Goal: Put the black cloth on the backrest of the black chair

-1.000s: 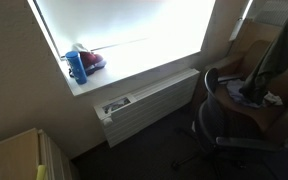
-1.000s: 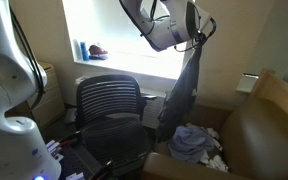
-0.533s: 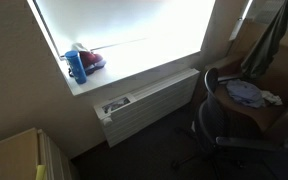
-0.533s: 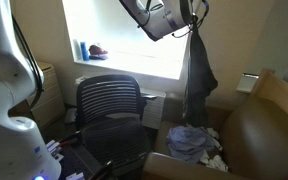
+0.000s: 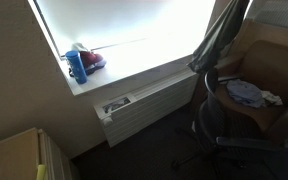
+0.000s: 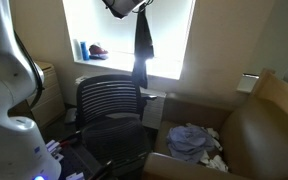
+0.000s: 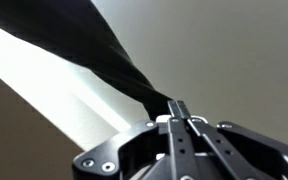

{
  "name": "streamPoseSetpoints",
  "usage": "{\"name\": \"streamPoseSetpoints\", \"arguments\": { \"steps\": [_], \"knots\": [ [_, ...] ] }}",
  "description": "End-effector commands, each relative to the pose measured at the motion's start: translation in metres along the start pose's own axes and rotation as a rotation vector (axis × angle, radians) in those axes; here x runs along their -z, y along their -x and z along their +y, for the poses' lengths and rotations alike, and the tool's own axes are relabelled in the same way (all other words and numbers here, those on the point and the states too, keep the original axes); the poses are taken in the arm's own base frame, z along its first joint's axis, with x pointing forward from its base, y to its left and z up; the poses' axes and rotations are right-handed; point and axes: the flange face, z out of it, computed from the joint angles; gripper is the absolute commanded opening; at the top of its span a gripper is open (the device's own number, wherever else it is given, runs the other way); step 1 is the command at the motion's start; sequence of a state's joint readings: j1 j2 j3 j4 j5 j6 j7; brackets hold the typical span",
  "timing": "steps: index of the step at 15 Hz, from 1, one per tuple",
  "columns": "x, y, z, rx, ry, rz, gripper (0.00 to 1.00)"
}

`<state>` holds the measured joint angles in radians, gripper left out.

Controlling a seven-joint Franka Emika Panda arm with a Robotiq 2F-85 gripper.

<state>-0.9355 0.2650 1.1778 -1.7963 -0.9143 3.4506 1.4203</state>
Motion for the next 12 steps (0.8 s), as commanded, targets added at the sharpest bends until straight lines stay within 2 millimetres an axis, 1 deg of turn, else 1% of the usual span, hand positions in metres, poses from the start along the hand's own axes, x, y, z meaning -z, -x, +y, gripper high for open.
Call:
{"name": "streamPoseSetpoints", "arguments": {
  "steps": [1, 2, 3, 4, 5, 6, 7, 8, 10, 12],
  "knots": [
    [-0.001, 0.011, -0.011, 0.004, -0.029, -0.027, 0.01],
    [-0.002, 0.016, -0.014, 0.000, -0.043, -0.040, 0.01],
    [-0.002, 0.017, -0.012, -0.003, -0.047, -0.044, 0.01],
    [-0.002, 0.015, -0.008, -0.006, -0.046, -0.042, 0.00],
    [-0.005, 0.022, 0.005, -0.022, -0.014, -0.065, 0.00],
    [-0.010, 0.036, 0.019, -0.056, 0.021, -0.113, 0.00],
    [-0.012, 0.046, 0.028, -0.079, 0.056, -0.143, 0.00],
    [-0.015, 0.066, 0.042, -0.120, 0.072, -0.194, 0.00],
    [-0.021, 0.095, 0.062, -0.166, 0.137, -0.276, 0.00],
    [-0.026, 0.116, 0.073, -0.211, 0.221, -0.356, 0.00]
  ]
}}
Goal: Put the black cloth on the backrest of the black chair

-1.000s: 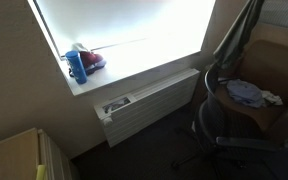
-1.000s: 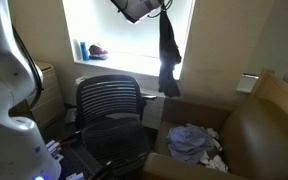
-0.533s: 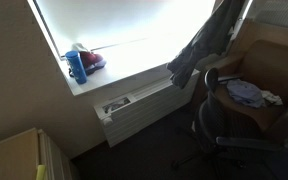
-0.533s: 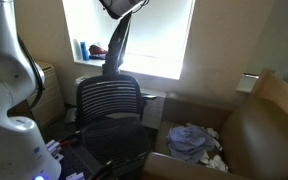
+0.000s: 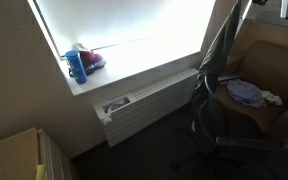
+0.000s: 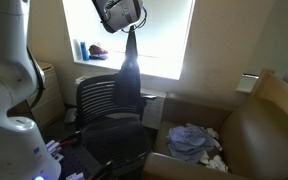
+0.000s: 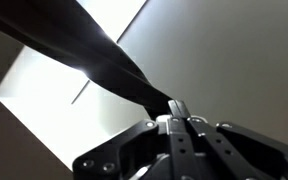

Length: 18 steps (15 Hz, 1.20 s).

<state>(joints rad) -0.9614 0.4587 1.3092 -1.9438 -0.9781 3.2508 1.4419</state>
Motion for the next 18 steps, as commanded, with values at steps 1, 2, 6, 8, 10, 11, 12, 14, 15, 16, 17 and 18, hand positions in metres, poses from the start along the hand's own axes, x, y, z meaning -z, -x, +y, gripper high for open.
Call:
{"name": "streamPoseSetpoints", "arguments": {
  "steps": [1, 2, 6, 8, 10, 11, 12, 14, 15, 16, 17, 18],
  "knots": [
    [-0.015, 0.026, 0.022, -0.082, 0.113, -0.138, 0.00],
    [-0.020, 0.031, 0.024, -0.107, 0.157, -0.185, 0.00],
    [-0.017, 0.018, -0.014, -0.195, 0.229, -0.301, 0.00],
    [0.004, 0.000, -0.063, -0.252, 0.168, -0.302, 0.00],
    [0.024, -0.013, -0.108, -0.299, 0.117, -0.278, 0.00],
    [0.035, -0.021, -0.131, -0.321, 0.094, -0.272, 0.00],
    [0.046, -0.031, -0.146, -0.330, 0.086, -0.254, 0.00],
    [0.060, -0.049, -0.158, -0.316, 0.129, -0.184, 0.00],
    [0.064, -0.056, -0.158, -0.312, 0.159, -0.159, 0.00],
    [0.067, -0.063, -0.155, -0.298, 0.200, -0.130, 0.00],
    [0.069, -0.071, -0.147, -0.296, 0.230, -0.109, 0.00],
    [0.070, -0.077, -0.137, -0.285, 0.260, -0.091, 0.00]
  ]
}}
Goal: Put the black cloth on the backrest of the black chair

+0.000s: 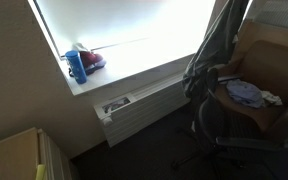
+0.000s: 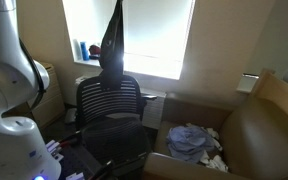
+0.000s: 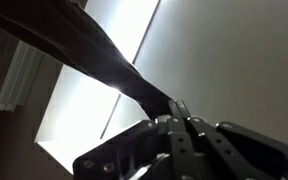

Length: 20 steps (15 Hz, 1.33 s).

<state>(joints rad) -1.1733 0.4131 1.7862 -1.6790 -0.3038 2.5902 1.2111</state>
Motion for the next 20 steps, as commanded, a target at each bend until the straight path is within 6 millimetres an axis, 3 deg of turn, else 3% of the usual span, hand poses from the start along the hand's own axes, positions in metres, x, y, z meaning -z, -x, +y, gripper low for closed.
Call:
{"name": "streamPoseSetpoints", "arguments": {
  "steps": [1, 4, 8, 10, 15, 16, 17, 20],
  "knots": [
    [0.007, -0.030, 0.026, 0.012, 0.130, 0.098, 0.00],
    [-0.007, -0.049, 0.074, -0.004, 0.234, 0.093, 0.00],
    [-0.062, -0.029, 0.159, -0.109, 0.296, -0.127, 0.00],
    [-0.088, -0.013, 0.184, -0.127, 0.269, -0.240, 0.00],
    [-0.131, 0.037, 0.202, -0.077, 0.300, -0.386, 0.00],
    [-0.123, 0.027, 0.195, -0.105, 0.271, -0.385, 0.26],
    [-0.127, 0.032, 0.196, -0.109, 0.269, -0.400, 0.02],
    [-0.125, 0.031, 0.193, -0.110, 0.267, -0.390, 0.22]
  ]
}}
